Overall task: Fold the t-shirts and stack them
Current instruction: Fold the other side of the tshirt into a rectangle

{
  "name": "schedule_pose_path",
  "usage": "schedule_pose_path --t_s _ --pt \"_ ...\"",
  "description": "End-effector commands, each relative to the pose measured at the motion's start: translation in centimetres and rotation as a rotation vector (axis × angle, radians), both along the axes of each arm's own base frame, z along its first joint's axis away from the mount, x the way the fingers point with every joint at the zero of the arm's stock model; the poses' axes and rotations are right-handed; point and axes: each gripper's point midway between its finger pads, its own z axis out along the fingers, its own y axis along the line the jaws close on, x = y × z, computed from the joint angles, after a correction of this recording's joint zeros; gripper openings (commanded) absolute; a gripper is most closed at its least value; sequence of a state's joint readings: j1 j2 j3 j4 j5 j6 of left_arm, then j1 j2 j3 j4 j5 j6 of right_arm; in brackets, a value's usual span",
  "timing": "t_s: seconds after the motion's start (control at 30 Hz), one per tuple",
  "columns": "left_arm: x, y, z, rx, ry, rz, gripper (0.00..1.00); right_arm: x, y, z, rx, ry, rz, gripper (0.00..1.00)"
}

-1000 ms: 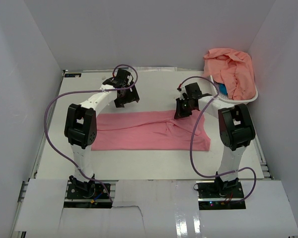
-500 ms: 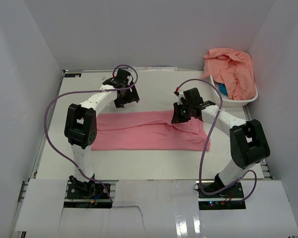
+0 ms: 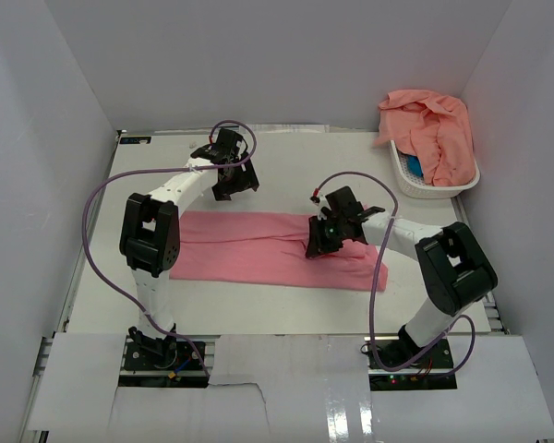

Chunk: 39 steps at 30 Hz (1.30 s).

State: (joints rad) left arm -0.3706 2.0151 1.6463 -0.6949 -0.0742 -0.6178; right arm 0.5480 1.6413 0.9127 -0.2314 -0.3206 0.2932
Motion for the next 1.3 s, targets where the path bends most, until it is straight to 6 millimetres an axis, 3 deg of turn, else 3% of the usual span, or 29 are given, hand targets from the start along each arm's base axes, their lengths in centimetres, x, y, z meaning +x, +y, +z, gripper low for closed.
schedule_pose_path --t_s 0.0,0.07,0.17,0.27,0.5,0.7,0.83,1.1,1.13,1.2,1.23,1.27 --pt "0.5 -0.3 1.8 -0.005 -0.054 -0.003 0.89 -0.1 1.6 0.3 0.067 0.014 0.021 0.37" --pt "0.5 -0.3 1.8 -0.005 -0.054 -0.008 0.90 0.0 1.9 0.7 0.084 0.010 0.029 0.53" --pt "0.5 -0.2 1.6 0.003 -0.048 -0.011 0.90 0.3 2.0 1.6 0.099 -0.011 0.027 0.54" --pt "0.6 -0.1 1.9 0.011 -0.051 -0.015 0.90 1.1 1.8 4.0 0.134 -0.066 0.010 0.55" --pt "0.1 -0.5 3.2 -0.005 -0.048 -0.055 0.90 3.7 -1.3 5.8 0.110 -0.152 -0.076 0.54" --pt "-2.2 -6.3 3.5 -0.183 0.007 -0.266 0.87 4.0 -2.8 3.9 0.099 -0.136 -0.075 0.53" --pt "-5.4 -11.9 4.2 -0.332 0.059 -0.464 0.87 3.9 -3.6 2.3 0.159 -0.109 -0.048 0.52" --pt "-9.7 -18.8 6.1 -0.574 0.119 -0.710 0.86 3.3 -3.6 1.2 0.214 -0.085 0.031 0.52" --pt "-9.9 -19.4 5.0 -0.589 0.153 -0.719 0.87 3.2 -3.6 0.9 0.215 -0.083 0.039 0.52" --pt "-10.3 -20.8 5.2 -0.644 0.183 -0.761 0.86 2.8 -3.5 0.5 0.218 -0.069 0.045 0.50" --pt "-10.5 -21.3 3.8 -0.656 0.223 -0.762 0.87 2.7 -3.5 0.7 0.220 -0.071 0.046 0.49" --pt "-10.6 -22.1 3.9 -0.673 0.233 -0.772 0.86 2.6 -3.5 0.7 0.223 -0.072 0.050 0.48"
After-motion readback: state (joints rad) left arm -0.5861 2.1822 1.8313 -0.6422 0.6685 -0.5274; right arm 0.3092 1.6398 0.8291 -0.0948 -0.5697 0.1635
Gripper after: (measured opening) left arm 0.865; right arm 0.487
